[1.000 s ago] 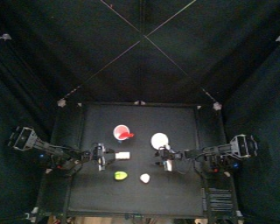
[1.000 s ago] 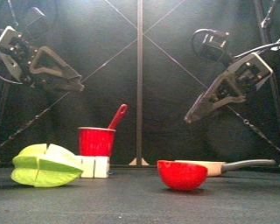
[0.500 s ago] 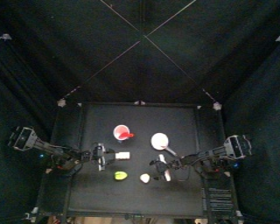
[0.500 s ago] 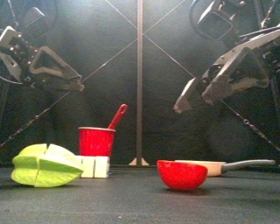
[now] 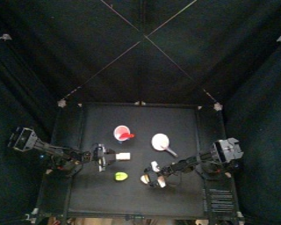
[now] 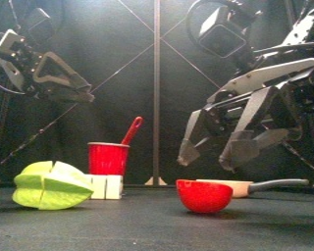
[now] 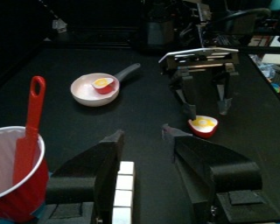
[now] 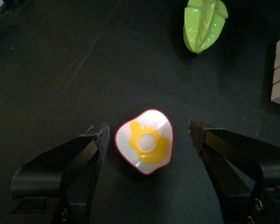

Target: Grab apple half on table

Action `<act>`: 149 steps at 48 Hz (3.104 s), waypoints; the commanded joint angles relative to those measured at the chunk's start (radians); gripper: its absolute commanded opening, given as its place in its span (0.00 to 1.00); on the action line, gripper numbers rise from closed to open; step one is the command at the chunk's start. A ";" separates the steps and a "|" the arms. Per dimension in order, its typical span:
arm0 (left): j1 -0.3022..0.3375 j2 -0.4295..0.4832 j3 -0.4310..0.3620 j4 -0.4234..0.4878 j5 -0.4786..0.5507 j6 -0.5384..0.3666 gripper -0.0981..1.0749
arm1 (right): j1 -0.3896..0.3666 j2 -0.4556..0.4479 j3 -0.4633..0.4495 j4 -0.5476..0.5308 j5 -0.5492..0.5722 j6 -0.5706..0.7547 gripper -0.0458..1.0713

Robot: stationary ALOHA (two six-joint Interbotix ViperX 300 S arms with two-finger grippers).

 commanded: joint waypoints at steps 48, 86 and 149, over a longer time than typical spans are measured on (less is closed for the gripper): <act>0.002 0.000 -0.012 0.003 -0.005 0.000 0.77 | 0.003 0.075 -0.081 0.000 0.094 -0.003 0.94; 0.002 0.000 -0.012 0.003 -0.005 0.000 0.77 | 0.000 0.075 -0.081 -0.002 0.094 -0.005 0.93; 0.002 0.000 -0.012 0.003 -0.005 0.000 0.77 | 0.017 -0.135 0.002 0.054 0.141 0.003 0.70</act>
